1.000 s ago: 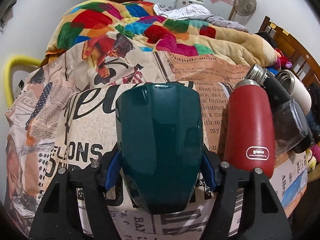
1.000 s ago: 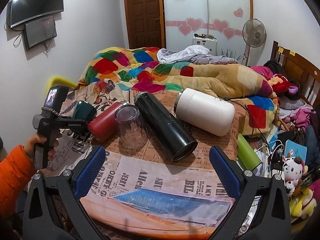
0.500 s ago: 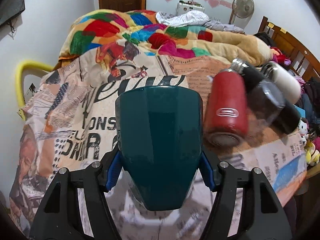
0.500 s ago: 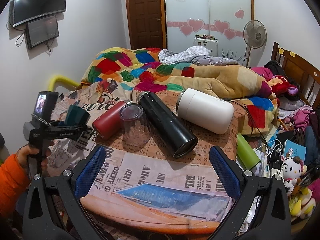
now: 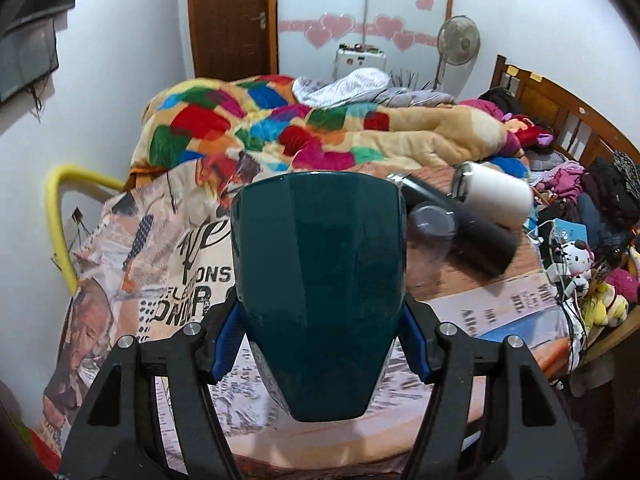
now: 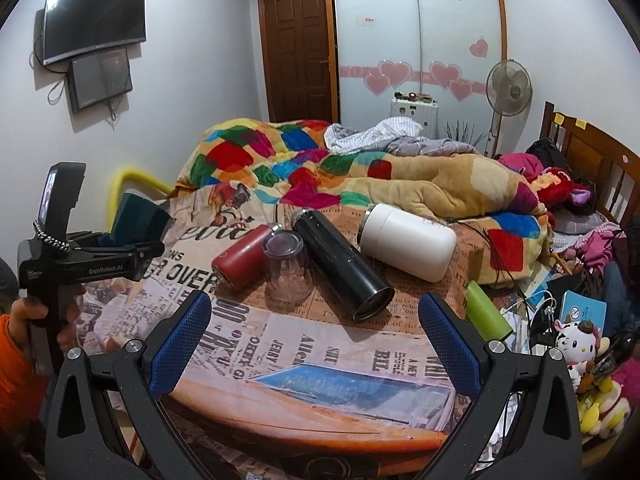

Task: Flip cup upright
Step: 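Lift the dark green cup with the left gripper toward the right tool, then rotate the left gripper to turn the green cup opening upward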

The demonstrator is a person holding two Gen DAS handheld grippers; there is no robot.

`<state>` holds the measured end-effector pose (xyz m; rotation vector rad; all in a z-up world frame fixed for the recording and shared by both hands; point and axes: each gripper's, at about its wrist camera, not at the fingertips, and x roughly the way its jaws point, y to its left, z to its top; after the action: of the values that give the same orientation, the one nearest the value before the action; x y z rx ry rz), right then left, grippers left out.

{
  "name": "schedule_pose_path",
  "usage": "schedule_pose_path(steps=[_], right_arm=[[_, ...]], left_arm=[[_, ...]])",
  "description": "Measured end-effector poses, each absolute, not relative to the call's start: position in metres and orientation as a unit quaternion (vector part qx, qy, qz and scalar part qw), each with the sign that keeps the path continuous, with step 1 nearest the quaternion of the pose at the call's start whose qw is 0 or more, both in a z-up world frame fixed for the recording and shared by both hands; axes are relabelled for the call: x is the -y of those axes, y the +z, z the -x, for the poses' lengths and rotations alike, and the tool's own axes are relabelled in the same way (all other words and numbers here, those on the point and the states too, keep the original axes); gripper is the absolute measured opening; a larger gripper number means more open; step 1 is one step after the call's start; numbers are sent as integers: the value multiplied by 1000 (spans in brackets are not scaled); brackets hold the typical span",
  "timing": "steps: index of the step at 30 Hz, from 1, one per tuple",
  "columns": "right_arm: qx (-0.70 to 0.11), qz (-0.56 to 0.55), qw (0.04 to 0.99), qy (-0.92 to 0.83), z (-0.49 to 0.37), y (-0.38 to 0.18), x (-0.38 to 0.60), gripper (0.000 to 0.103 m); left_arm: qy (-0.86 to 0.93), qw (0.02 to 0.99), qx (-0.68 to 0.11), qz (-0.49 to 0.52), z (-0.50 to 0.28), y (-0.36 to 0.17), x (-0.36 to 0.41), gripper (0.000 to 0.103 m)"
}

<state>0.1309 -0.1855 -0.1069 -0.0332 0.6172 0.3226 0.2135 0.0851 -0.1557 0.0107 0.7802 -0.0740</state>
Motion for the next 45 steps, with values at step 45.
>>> schedule_pose_path(steps=[45], right_arm=[[-385,16,914,129,-152,-166,214,103]], left_arm=[[-137,858,-494,-35,-233,-283,66,67]])
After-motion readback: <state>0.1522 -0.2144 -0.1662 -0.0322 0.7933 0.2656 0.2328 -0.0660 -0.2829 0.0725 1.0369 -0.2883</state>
